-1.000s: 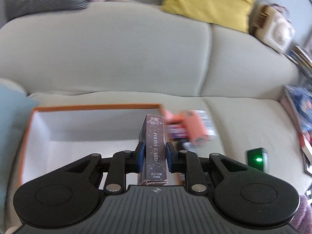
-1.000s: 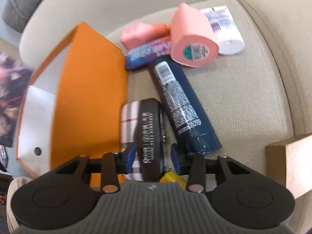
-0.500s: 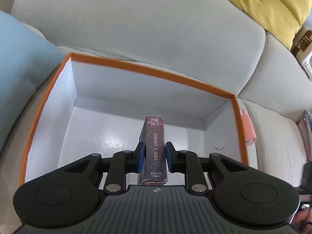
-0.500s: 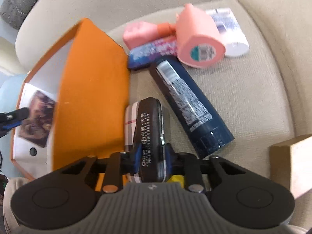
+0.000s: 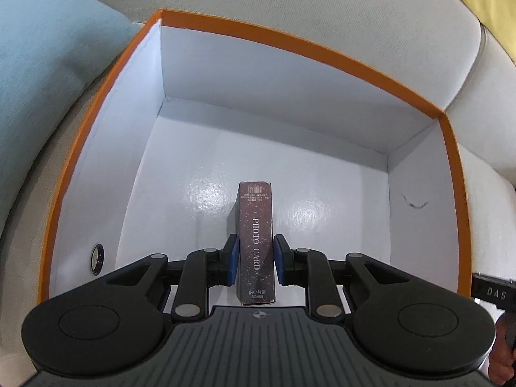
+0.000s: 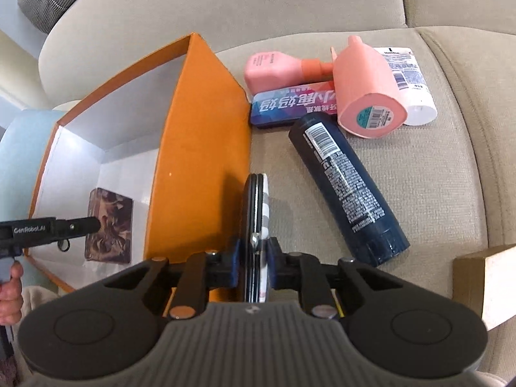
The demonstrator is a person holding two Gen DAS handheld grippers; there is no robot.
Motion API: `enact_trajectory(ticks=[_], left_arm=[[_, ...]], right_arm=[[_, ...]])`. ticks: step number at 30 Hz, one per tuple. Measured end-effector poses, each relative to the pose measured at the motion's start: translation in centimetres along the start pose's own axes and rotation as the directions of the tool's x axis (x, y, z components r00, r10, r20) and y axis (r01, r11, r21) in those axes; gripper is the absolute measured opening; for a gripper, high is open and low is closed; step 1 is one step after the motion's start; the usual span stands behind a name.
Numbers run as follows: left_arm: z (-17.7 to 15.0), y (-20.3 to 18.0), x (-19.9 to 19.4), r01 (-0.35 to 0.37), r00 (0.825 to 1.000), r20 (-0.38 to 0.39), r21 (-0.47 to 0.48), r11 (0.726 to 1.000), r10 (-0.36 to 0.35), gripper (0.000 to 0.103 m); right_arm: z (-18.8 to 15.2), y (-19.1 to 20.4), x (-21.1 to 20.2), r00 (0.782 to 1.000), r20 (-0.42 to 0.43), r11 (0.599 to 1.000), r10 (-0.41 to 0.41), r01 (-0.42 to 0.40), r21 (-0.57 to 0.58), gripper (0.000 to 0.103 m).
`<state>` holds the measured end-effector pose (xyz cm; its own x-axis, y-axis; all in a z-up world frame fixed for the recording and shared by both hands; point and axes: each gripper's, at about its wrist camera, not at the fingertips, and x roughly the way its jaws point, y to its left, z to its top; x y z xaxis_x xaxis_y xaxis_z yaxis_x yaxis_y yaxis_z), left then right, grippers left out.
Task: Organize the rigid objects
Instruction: 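Carry the PHOTO CARD box into the orange box while the right carries the plaid case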
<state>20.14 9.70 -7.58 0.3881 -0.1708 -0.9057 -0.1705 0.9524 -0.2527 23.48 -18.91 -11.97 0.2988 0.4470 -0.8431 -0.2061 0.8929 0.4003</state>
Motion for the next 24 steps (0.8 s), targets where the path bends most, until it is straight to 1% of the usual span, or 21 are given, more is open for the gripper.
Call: enact_trajectory(ticks=[3,6,9,12,14,15,17,19,22,24], left_arm=[[0.1,0.0,-0.9,0.032,0.999,0.042,0.004,0.999,-0.032,0.024],[0.7,-0.4,-2.1,0.041,0.996,0.081,0.029,0.999,-0.043,0.024],[1.8,-0.6,-3.2,0.058,0.991,0.122,0.047,0.997,-0.063,0.024],[3.0,-0.6,-4.0,0.065,0.985,0.157,0.060,0.996,-0.074,0.024],[3.7,-0.6,-4.1,0.069,0.981,0.174,0.069,0.995,-0.080,0.024],[4.7,0.0,-3.7,0.075,0.980,0.177,0.068,0.995,-0.086,0.024],[5.4,-0.3,-2.9,0.085,0.980,0.176,0.072,0.994,-0.097,0.024],[5.7,-0.3,-2.1,0.088,0.981,0.164,0.086,0.992,-0.101,0.024],[5.9,-0.2,-0.9,0.093,0.986,0.132,0.097,0.991,-0.105,0.024],[6.2,0.1,-0.1,0.095,0.988,0.114,0.093,0.991,-0.105,0.024]], right_arm=[[-0.3,0.4,-1.5,0.999,0.016,0.999,-0.034,0.034,-0.007,0.015],[-0.1,1.0,-3.9,0.995,0.069,0.997,-0.069,0.072,-0.032,0.015],[0.9,1.9,-6.7,0.986,0.139,0.995,-0.090,0.096,-0.037,0.015],[2.1,3.9,-9.5,0.970,0.232,0.995,-0.068,0.083,-0.053,0.015],[2.8,5.7,-10.6,0.960,0.278,0.995,-0.032,0.057,-0.082,0.015],[3.2,6.9,-10.7,0.957,0.290,0.994,-0.004,0.036,-0.105,0.015],[3.7,9.0,-9.8,0.960,0.277,0.991,0.049,-0.012,-0.136,0.015],[4.2,10.8,-7.4,0.971,0.230,0.989,0.072,-0.040,-0.142,0.015],[4.8,12.5,-2.5,0.988,0.148,0.992,0.054,-0.036,-0.118,0.015],[5.0,13.0,0.1,0.993,0.111,0.995,0.034,-0.023,-0.098,0.015]])
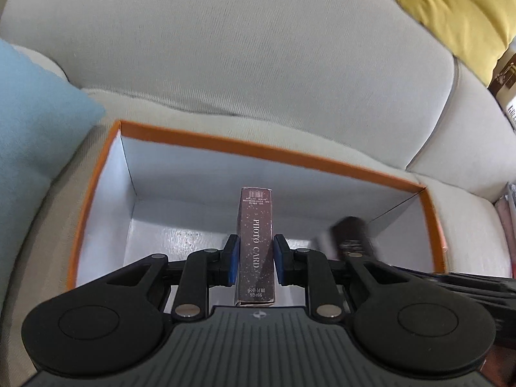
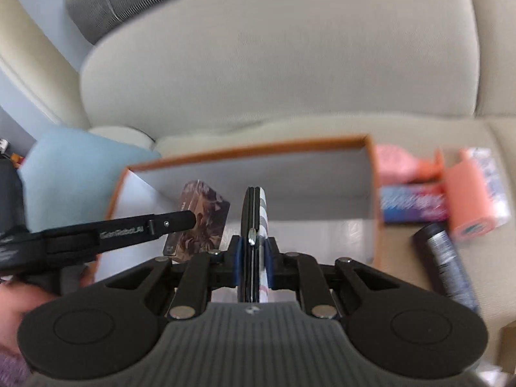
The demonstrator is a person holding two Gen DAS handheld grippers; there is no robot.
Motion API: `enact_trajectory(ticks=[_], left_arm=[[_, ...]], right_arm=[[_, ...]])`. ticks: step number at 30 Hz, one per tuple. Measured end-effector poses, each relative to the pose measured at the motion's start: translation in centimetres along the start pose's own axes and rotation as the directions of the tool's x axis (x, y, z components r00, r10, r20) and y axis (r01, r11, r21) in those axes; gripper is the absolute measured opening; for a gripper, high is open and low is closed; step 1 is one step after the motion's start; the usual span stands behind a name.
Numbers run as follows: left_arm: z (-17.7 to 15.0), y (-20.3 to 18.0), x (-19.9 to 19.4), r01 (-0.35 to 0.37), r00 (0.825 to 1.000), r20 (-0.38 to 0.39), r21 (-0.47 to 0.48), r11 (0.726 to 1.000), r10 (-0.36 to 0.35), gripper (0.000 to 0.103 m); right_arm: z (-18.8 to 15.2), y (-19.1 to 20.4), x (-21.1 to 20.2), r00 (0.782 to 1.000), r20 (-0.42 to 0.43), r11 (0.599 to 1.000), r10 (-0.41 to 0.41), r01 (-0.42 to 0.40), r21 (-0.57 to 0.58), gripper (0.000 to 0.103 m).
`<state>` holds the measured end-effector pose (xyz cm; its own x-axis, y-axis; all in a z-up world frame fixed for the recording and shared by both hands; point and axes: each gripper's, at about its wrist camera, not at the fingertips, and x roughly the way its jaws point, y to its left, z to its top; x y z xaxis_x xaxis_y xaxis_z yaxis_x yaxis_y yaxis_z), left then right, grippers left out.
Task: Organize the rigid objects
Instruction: 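Carry the PHOTO CARD box into the orange box while the right carries the plaid case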
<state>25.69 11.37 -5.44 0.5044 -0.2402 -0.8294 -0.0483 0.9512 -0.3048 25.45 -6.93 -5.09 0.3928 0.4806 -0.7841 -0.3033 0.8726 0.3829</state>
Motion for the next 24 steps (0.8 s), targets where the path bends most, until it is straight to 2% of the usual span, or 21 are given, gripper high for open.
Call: enact_trajectory(ticks=[6,13,17,20,22,24], left_arm=[[-0.2,0.6,1.5,0.036,0.999,-0.031,-0.009,0.999,-0.036,0.024],[0.1,0.5,1.8,0.055,0.998,-0.029,-0.009,0.998,-0.055,0.025],[0.6,-0.1,1.7,-0.055,0.997,-0.060,0.045,0.997,0.057,0.026],[0.9,-0.5,1.6,-0.082,0.994,-0.070,0.074,0.994,0.087,0.027],[0.7,-1.0,1.6,-0.133,0.987,-0.074,0.104,0.986,0.141,0.028],[0.8,-1.4,2.0,-0.203,0.972,-0.093,0.145,0.968,0.217,0.025]], right_arm=[[0.6,0.0,4.4,0.998,-0.055,0.998,-0.044,0.046,0.048,0.015],[0.9,0.3,5.6,0.998,-0.047,0.997,-0.031,0.034,0.072,0.015],[0.6,0.3,5.9,0.998,-0.067,0.997,-0.014,0.019,0.081,0.015],[0.5,-0.3,5.6,0.997,-0.078,0.997,-0.026,0.031,0.074,0.015],[0.4,-0.6,5.6,0.996,-0.087,0.996,-0.029,0.036,0.079,0.015],[0.3,-0.7,5.5,0.996,-0.088,0.996,-0.034,0.041,0.075,0.015]])
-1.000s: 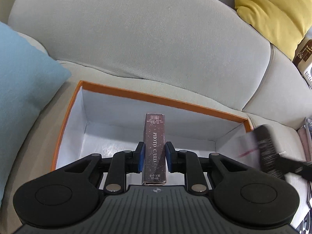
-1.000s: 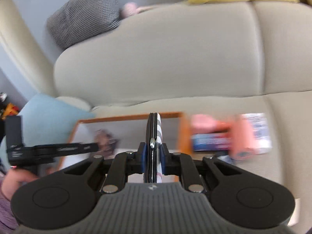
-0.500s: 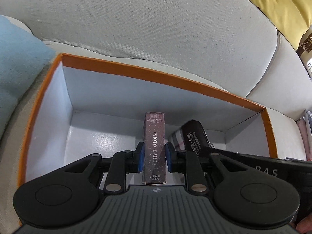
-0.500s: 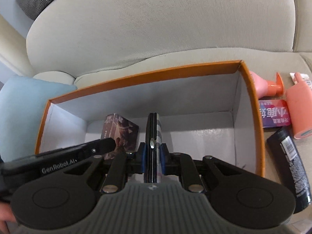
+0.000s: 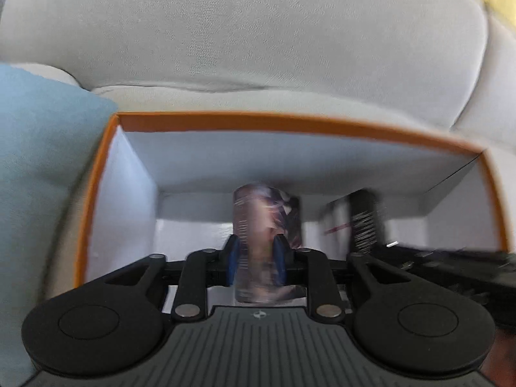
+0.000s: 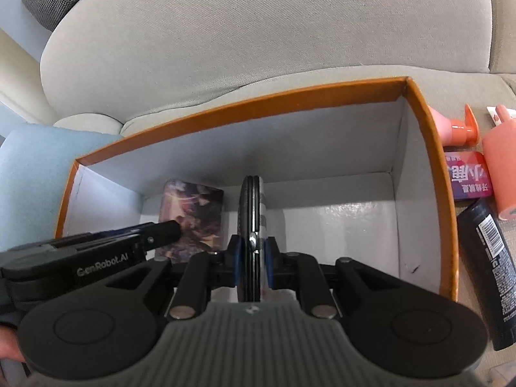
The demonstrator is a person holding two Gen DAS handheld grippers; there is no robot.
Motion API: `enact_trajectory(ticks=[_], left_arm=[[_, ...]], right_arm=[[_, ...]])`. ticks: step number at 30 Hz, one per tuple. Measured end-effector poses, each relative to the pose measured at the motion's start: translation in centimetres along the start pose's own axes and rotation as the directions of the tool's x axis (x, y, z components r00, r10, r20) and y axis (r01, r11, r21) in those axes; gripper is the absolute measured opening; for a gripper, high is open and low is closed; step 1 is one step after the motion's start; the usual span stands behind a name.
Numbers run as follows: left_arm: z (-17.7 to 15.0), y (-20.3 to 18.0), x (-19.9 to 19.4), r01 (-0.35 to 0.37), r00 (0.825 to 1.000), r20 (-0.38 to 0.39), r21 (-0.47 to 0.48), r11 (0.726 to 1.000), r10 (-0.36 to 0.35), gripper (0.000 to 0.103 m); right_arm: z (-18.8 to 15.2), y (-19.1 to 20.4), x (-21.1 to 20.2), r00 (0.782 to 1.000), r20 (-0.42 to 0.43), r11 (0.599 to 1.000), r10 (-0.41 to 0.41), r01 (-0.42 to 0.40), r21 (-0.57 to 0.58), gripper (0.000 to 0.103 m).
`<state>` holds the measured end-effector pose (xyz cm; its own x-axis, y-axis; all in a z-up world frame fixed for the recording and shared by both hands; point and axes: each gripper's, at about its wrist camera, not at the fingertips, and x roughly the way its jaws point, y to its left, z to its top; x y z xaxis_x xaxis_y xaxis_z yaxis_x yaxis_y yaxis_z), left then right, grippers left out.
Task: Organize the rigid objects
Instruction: 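Carry the PHOTO CARD box into the orange box while the right carries the plaid case, then open the left gripper to release the PHOTO CARD box inside the box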
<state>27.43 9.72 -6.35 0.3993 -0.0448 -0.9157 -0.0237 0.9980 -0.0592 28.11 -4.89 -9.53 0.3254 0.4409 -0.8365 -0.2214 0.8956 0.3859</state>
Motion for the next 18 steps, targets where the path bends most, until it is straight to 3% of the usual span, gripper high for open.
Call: enact_trajectory(ticks=[1,4,8,11,14,18], left_arm=[[-0.1,-0.1,0.3,-0.022,1.000,-0.013,0.012,1.000,0.022,0.025],[-0.3,0.2,0.7,0.006,0.999,-0.041,0.002,1.000,-0.006,0.025],[-0.1,0.0,0.4,0.000,1.000,-0.019,0.027,1.000,0.001,0.025],[-0.9,-0.1,-0.5,0.001,1.000,-0.019,0.098,0.995,0.001,0.025],[-1.4,-0.3,-0.8,0.000,0.998,-0.058,0.181,0.983,0.011,0.031],[-2.5,-0.3,-1.7,0.024,0.997,-0.076,0.250,0.968,-0.005,0.047]], right_arm=[[0.0,-0.1,-0.1,1.000,-0.001,1.000,-0.004,0.004,-0.002,0.016],[0.0,-0.3,-0.2,1.000,-0.002,1.000,-0.017,0.017,-0.004,0.016],[-0.1,-0.5,-0.5,1.000,-0.001,1.000,-0.013,0.013,-0.007,0.016],[-0.1,-0.7,-0.6,1.000,-0.004,1.000,-0.012,0.012,-0.004,0.016],[-0.1,-0.6,-0.5,1.000,-0.005,1.000,-0.012,0.012,0.004,0.016],[-0.3,0.2,0.0,1.000,-0.001,1.000,-0.006,0.006,-0.001,0.016]])
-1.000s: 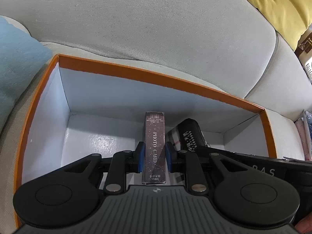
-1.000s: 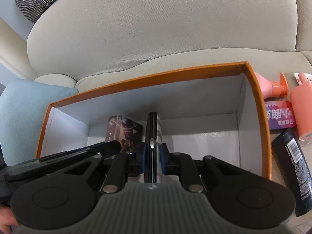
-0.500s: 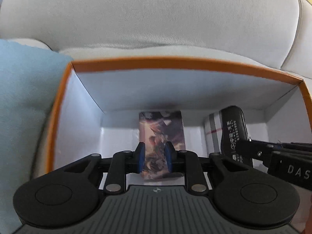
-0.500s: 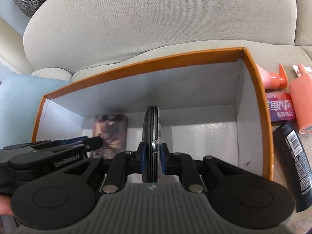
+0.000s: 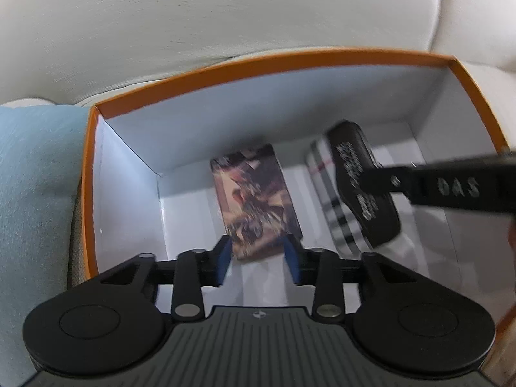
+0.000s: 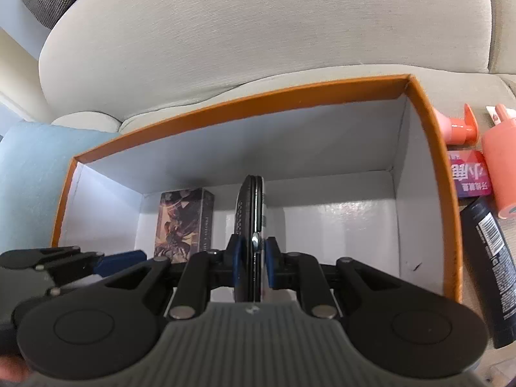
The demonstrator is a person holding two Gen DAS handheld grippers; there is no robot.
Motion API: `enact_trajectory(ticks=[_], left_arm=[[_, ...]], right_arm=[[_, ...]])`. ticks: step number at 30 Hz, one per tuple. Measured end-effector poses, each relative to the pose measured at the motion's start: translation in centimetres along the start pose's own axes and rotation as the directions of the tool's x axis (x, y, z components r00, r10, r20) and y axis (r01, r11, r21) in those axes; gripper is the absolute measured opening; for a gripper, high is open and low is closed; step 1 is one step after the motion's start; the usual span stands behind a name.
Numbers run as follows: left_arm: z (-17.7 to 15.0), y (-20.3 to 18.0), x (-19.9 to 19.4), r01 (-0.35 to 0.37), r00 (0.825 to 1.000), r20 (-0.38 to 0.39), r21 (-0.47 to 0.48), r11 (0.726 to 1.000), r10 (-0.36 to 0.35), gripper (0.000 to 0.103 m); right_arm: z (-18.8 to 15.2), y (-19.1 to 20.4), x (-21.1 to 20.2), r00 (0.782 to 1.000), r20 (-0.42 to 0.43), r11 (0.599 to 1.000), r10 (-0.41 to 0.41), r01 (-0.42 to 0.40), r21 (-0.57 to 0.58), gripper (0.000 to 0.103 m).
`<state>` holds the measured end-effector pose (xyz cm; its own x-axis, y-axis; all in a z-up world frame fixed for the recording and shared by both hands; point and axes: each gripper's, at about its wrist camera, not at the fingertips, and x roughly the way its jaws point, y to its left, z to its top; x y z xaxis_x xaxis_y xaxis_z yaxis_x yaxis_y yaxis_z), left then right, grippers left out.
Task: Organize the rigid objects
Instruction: 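Open the left gripper to release the PHOTO CARD box inside the box, then lower the plaid case beside the PHOTO CARD box and open the right gripper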
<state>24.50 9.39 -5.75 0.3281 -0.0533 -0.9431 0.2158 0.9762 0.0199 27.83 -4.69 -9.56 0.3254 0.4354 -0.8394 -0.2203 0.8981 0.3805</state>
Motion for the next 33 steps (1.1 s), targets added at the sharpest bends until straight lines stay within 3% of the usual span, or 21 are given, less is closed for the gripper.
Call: enact_trajectory(ticks=[6,21,33], left_arm=[[-1.0,-0.8,0.5,-0.014,1.000,-0.018,0.039,0.999,0.015,0.053],[0.4,0.1,1.3,-0.036,0.997,-0.064,-0.056,0.998,0.033,0.054],[-0.1,2.2,1.0,-0.033,0.997,-0.080,-0.206,0.978,0.016,0.037]], right_arm=[[-0.2,0.4,0.3,1.000,-0.009,1.000,0.004,-0.004,-0.008,0.016],[-0.3,1.6,1.1,1.000,-0.016,1.000,0.012,-0.013,-0.024,0.016],[0.6,2.6,2.5,0.999,-0.012,0.999,0.041,-0.041,-0.007,0.017]])
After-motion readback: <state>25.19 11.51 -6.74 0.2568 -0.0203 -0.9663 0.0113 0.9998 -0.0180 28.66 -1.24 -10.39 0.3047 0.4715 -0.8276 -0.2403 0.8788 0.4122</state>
